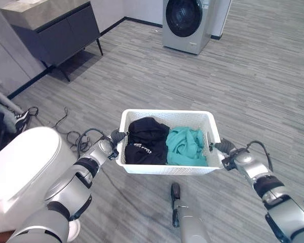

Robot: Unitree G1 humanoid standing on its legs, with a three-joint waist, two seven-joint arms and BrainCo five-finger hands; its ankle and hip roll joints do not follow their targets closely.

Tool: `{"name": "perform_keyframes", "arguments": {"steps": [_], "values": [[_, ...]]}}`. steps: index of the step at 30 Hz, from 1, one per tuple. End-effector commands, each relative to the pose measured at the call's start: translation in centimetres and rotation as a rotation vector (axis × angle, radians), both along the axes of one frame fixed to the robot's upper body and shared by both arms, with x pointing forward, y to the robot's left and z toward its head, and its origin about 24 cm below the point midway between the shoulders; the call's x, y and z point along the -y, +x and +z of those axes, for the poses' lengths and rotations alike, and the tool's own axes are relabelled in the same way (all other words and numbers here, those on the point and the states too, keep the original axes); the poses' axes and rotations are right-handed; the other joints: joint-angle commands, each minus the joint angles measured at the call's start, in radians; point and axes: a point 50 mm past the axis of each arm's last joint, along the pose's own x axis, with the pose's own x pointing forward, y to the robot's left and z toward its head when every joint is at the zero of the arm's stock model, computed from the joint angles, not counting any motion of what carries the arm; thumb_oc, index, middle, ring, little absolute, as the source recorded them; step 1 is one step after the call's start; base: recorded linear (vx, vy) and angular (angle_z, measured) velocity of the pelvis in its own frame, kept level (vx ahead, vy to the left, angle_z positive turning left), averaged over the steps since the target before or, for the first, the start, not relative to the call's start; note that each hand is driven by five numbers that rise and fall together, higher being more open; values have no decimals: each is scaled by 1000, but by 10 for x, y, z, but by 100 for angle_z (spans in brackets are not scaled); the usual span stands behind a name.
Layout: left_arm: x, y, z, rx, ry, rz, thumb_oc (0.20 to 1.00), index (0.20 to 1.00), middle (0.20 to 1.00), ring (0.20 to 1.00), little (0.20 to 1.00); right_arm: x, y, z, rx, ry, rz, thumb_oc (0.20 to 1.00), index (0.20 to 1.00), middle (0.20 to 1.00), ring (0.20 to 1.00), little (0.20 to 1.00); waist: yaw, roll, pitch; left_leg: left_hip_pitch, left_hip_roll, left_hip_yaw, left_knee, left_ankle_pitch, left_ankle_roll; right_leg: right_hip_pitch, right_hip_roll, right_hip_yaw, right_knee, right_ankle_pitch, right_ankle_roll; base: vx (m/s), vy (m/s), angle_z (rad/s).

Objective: Grab the laundry basket,head to the washer,open it,put in the laundry and shut it.

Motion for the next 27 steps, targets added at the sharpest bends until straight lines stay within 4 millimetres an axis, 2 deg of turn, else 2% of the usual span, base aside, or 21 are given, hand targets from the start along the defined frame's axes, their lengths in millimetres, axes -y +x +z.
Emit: {"name": "perform_keyframes", "arguments": {"steps": [1,2,3,4,5,6,8,9,10,11,13,16,19,20,21,22,23,24,25,26,27], "values": [[-21,14,39,149,-10,50,200,200,200,200,200,7,20,57,234,67,2,200,200,200,200,200,-23,-57,-25,-107,26,128,91,290,34,156,-28,54,-160,20,137,460,-350,26],[-19,14,40,152,-30,43,200,200,200,200,200,0,19,58,256,90,20,200,200,200,200,200,5,-82,-7,-237,47,173,346,365,40,224,-22,47,-162,-29,91,407,-354,26],[-20,13,38,149,-33,51,200,200,200,200,200,0,19,59,264,96,20,200,200,200,200,200,18,-93,1,-282,47,176,404,389,48,257,-12,55,-165,-49,76,409,-349,22],[-20,13,38,149,-33,50,200,200,200,200,200,0,19,59,265,96,20,200,200,200,200,200,19,-90,3,-284,51,174,413,384,48,257,-8,54,-164,-50,76,368,-303,-2],[-15,15,41,153,-38,41,200,200,200,200,200,3,18,61,277,99,6,200,200,200,200,200,45,-121,23,-390,47,208,475,371,66,313,-15,57,-173,-73,61,343,-221,-36],[-13,16,42,155,-41,38,200,200,200,200,200,3,19,62,281,97,5,200,200,200,200,200,61,-115,36,-445,64,229,473,334,65,345,-6,56,-177,-91,62,477,-232,-26],[-6,18,47,173,-60,14,200,200,200,200,200,4,18,61,275,82,2,200,200,200,200,200,99,-121,40,-533,53,265,343,323,62,396,-9,67,-192,-118,72,428,-8,-29],[-4,18,50,185,-74,7,200,200,200,200,200,5,17,59,268,72,3,200,200,200,200,200,119,-112,39,-556,48,272,243,325,58,427,2,74,-199,-138,81,656,117,-62],[-6,19,54,202,-78,8,200,200,200,200,200,4,16,58,268,65,14,200,200,200,200,200,150,-92,25,-570,58,274,-16,349,50,471,18,84,-206,-174,96,526,111,-51],[-6,19,53,200,-78,8,200,200,200,200,200,4,15,58,266,65,13,200,200,200,200,200,153,-98,29,-551,53,280,-34,354,50,479,11,87,-206,-178,96,541,120,-62],[-8,19,53,199,-77,15,200,200,200,200,200,1,16,53,266,65,9,200,200,200,200,200,195,-78,19,-577,74,276,-311,404,33,566,29,107,-202,-246,103,584,101,-81],[-9,19,54,201,-71,17,200,200,200,200,200,-2,16,50,261,75,11,200,200,200,200,200,211,-84,16,-579,67,264,-380,413,26,621,19,123,-197,-286,113,488,100,-54],[-11,17,50,196,-81,24,200,200,200,200,200,-9,16,39,227,100,14,200,200,200,200,200,228,-75,-15,-559,67,233,-343,440,32,675,11,164,-163,-327,122,544,190,-51],[-8,17,49,191,-79,11,200,200,200,200,200,-10,16,37,225,109,11,200,200,200,200,200,232,-79,-26,-562,54,227,-308,450,38,677,2,177,-129,-311,130,551,237,-43],[-10,16,48,186,-74,11,200,200,200,200,200,-11,15,35,222,124,6,200,200,200,200,200,235,-88,-38,-562,37,226,-276,434,50,675,-13,194,-80,-259,149,612,306,-52],[-14,15,46,179,-60,10,200,200,200,200,200,-13,14,30,209,136,-1,200,200,200,200,200,242,-100,-50,-536,12,238,-245,387,86,612,-40,210,86,-107,194,431,216,-51],[-13,15,46,178,-60,10,200,200,200,200,200,-13,14,30,209,136,-2,200,200,200,200,200,241,-105,-50,-534,7,238,-244,383,86,613,-45,208,89,-113,194,417,240,-50],[-12,14,44,170,-51,4,200,200,200,200,200,-15,14,26,202,146,-9,200,200,200,200,200,234,-103,-53,-511,1,250,-231,352,112,571,-48,217,199,-6,214,294,176,-10],[-13,13,43,171,-46,1,200,200,200,200,200,-14,15,27,206,148,-14,200,200,200,200,200,225,-97,-47,-486,-6,256,-226,329,127,533,-55,206,289,21,225,280,180,7],[-13,13,43,171,-46,1,200,200,200,200,200,-14,15,27,206,148,-13,200,200,200,200,200,225,-98,-47,-486,-7,256,-226,329,127,532,-55,206,290,20,225,335,238,14],[-14,14,44,176,-32,4,200,200,200,200,200,-16,16,28,208,147,-12,200,200,200,200,200,203,-77,-32,-419,-9,264,-235,295,154,457,-69,162,423,26,228,353,250,8]]}}
